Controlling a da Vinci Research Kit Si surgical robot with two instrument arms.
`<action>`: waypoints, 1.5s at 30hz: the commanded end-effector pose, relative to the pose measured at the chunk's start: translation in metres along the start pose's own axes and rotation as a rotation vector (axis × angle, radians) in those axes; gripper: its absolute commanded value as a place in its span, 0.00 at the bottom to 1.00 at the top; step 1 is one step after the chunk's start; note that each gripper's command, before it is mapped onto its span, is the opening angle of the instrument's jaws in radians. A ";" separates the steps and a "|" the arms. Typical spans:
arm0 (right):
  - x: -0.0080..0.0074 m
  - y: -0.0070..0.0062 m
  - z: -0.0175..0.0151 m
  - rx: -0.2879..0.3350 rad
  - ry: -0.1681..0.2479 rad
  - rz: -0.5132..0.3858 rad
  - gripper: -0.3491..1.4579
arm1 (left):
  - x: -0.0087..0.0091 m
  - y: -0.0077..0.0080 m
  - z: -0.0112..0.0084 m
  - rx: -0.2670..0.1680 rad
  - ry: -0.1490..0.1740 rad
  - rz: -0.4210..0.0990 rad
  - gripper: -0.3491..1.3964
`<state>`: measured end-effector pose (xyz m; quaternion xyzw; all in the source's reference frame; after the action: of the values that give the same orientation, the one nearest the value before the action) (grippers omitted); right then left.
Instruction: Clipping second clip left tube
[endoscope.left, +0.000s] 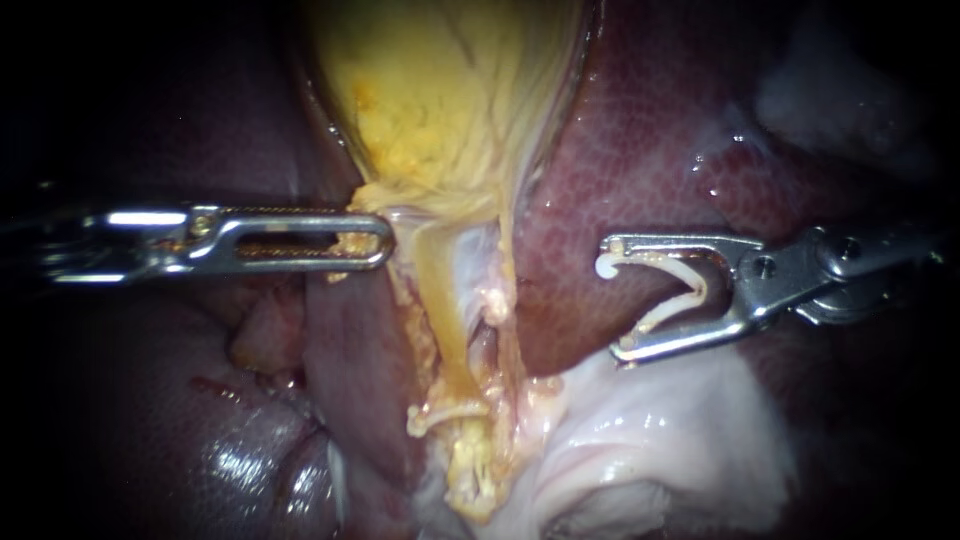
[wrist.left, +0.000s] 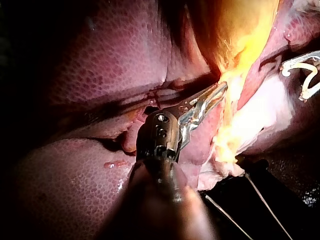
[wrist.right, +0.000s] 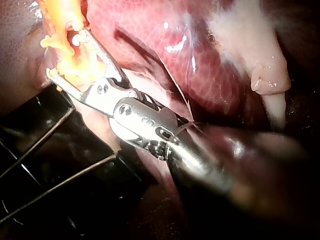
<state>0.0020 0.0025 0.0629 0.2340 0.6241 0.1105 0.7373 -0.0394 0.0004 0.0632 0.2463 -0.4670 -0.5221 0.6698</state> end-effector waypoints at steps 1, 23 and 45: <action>0.0000 0.0000 0.0000 0.000 0.000 0.000 0.52 | 0.0000 0.0000 -0.0003 -0.002 -0.003 0.000 0.00; -0.0049 -0.0020 0.0058 0.057 -0.082 0.062 0.52 | 0.0001 0.0000 -0.0019 -0.007 -0.008 -0.003 0.00; -0.0129 0.0014 0.0128 0.060 -0.113 0.170 0.52 | 0.0004 -0.0011 -0.0019 -0.015 -0.012 -0.004 0.00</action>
<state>0.0121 -0.0047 0.0765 0.3137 0.5620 0.1405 0.7523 -0.0383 -0.0007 0.0616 0.2385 -0.4665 -0.5292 0.6674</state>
